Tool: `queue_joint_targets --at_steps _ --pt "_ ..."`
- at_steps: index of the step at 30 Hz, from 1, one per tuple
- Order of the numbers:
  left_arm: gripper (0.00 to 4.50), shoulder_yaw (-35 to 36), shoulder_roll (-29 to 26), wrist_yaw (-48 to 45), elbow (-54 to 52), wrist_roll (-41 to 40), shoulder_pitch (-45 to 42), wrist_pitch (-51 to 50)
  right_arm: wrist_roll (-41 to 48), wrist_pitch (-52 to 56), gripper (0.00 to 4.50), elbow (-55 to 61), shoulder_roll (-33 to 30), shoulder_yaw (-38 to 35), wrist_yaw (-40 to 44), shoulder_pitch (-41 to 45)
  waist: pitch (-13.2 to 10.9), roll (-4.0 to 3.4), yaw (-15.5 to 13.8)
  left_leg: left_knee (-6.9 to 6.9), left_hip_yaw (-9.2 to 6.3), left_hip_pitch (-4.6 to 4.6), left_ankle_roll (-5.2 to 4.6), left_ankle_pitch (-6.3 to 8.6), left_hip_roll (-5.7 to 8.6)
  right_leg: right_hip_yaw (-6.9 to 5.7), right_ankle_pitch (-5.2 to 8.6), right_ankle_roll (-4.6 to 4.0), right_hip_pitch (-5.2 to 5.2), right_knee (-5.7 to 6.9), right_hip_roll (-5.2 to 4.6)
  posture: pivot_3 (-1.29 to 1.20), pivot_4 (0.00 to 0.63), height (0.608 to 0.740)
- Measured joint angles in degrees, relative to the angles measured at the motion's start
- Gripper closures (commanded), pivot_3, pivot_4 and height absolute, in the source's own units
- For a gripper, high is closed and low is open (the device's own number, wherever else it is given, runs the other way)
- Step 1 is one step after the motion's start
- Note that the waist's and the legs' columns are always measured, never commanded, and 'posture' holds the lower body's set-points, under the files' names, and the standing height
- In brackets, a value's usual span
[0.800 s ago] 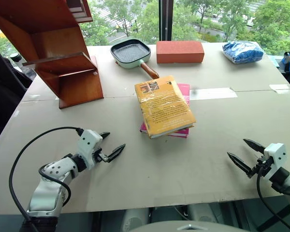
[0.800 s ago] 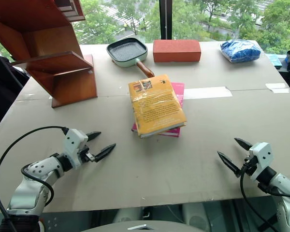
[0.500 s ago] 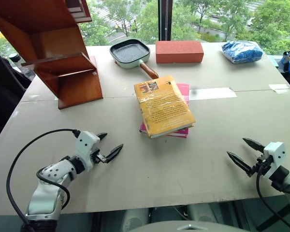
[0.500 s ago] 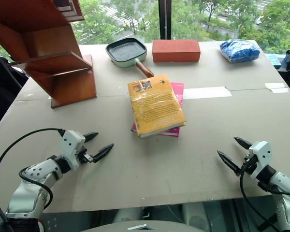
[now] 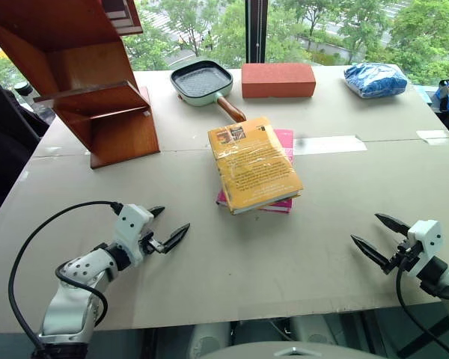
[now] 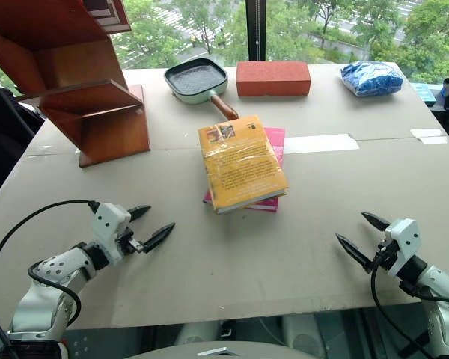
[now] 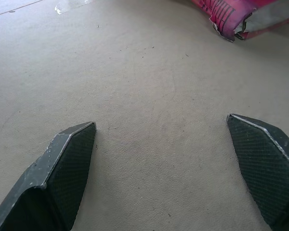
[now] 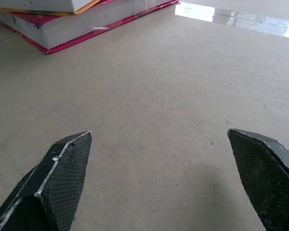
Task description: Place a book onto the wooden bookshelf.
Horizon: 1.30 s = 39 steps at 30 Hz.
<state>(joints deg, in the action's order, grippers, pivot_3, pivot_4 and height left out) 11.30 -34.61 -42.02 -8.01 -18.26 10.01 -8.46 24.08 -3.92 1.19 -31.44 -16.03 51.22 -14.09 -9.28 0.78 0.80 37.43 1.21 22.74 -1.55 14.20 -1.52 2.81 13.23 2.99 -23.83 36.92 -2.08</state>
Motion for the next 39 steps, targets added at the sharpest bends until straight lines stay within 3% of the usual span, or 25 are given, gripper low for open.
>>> queue_joint_targets --at_steps 8,14,15,17,18,21,22,23,24,30,39 --pt "0.02 -0.03 -2.04 -0.33 -0.27 0.22 -1.89 -1.59 2.08 8.45 0.00 5.36 0.17 1.90 -4.13 7.17 -0.03 0.05 0.03 0.02 -0.05 -0.01 0.00 -0.01 -0.01 -0.02 -0.04 -0.03 0.00 0.05 0.05 0.00 0.150 0.740" --pt "0.02 1.02 -8.06 -3.86 -4.35 -2.11 -8.40 -5.31 -4.47 24.17 0.00 2.82 -1.08 8.29 -15.87 29.94 -0.16 0.14 0.15 0.05 0.01 0.05 0.01 -0.02 0.05 0.02 -0.16 -0.23 -0.07 0.07 0.04 0.00 0.150 0.740" --pt "0.00 1.75 -8.70 -4.68 -4.82 -2.91 -9.52 -5.55 -5.25 25.34 0.54 1.09 -1.05 8.62 -16.89 33.57 -0.18 0.17 0.14 0.05 0.00 0.05 0.01 -0.02 0.09 0.00 -0.16 -0.24 -0.07 0.07 0.05 0.00 0.150 0.740" --pt "0.00 3.51 -11.19 -7.06 -5.11 -5.35 -11.82 -6.96 -6.28 26.97 1.19 -3.10 -0.15 9.88 -17.78 41.63 -0.18 0.19 0.07 -0.04 0.01 0.14 0.01 -0.02 0.17 -0.14 -0.16 -0.24 -0.07 0.03 0.08 0.00 0.150 0.740" --pt "0.00 4.37 -11.79 -8.12 -5.12 -6.68 -12.11 -7.79 -6.82 26.84 1.88 -4.87 0.50 11.11 -17.25 43.89 -0.17 0.22 0.11 -0.06 0.02 0.14 0.01 -0.02 0.15 -0.17 -0.26 -0.05 -0.07 0.03 0.10 0.00 0.150 0.740" --pt "0.00 6.13 -14.87 -14.70 -5.94 -14.25 -13.34 -12.98 -11.94 23.87 3.29 -16.58 4.52 18.51 -15.16 52.75 -0.26 0.28 0.52 -0.13 0.01 0.36 0.01 -0.01 0.12 -0.24 -0.27 -0.03 -0.25 -0.04 0.14 0.00 0.150 0.740" --pt "0.00 6.47 -15.76 -15.80 -6.21 -15.36 -13.60 -13.79 -13.28 22.90 3.35 -19.97 5.79 19.83 -15.31 54.78 -0.29 0.32 0.67 -0.13 0.00 0.42 0.02 -0.01 0.11 -0.24 -0.28 -0.03 -0.31 -0.03 0.14 0.00 0.150 0.740" --pt "0.00 6.86 -17.02 -17.04 -6.58 -16.48 -14.17 -14.82 -15.29 21.43 4.02 -24.90 7.43 21.52 -15.67 57.74 -0.35 0.33 1.21 -0.12 -0.01 0.55 0.02 -0.02 0.13 -0.26 -0.29 -0.03 -0.41 -0.03 0.13 0.00 0.150 0.740" --pt "0.00 7.62 -17.73 -17.88 -6.94 -17.53 -14.47 -15.52 -16.94 19.83 4.35 -28.89 8.75 22.79 -15.99 60.07 -0.35 0.33 1.37 -0.11 -0.04 0.66 0.03 -0.02 0.13 -0.28 -0.30 -0.02 -0.51 -0.02 0.10 0.00 0.150 0.740" --pt "0.00 11.07 -18.91 -19.32 -9.56 -22.12 -12.66 -21.00 -19.82 13.49 4.43 -38.25 13.12 24.31 -14.93 63.56 -0.39 0.39 1.52 -0.01 -0.24 1.12 0.05 -0.04 0.10 -0.32 -0.31 0.01 -0.87 -0.02 -0.06 0.00 0.150 0.740" --pt "0.00 12.42 -18.94 -18.92 -11.79 -22.52 -10.22 -22.94 -19.98 15.45 4.43 -32.48 17.31 25.81 -11.03 63.35 -0.40 0.37 1.71 0.03 -0.29 0.95 0.08 -0.05 0.10 -0.32 -0.31 -0.02 -0.96 0.51 -0.03 0.00 0.150 0.740"
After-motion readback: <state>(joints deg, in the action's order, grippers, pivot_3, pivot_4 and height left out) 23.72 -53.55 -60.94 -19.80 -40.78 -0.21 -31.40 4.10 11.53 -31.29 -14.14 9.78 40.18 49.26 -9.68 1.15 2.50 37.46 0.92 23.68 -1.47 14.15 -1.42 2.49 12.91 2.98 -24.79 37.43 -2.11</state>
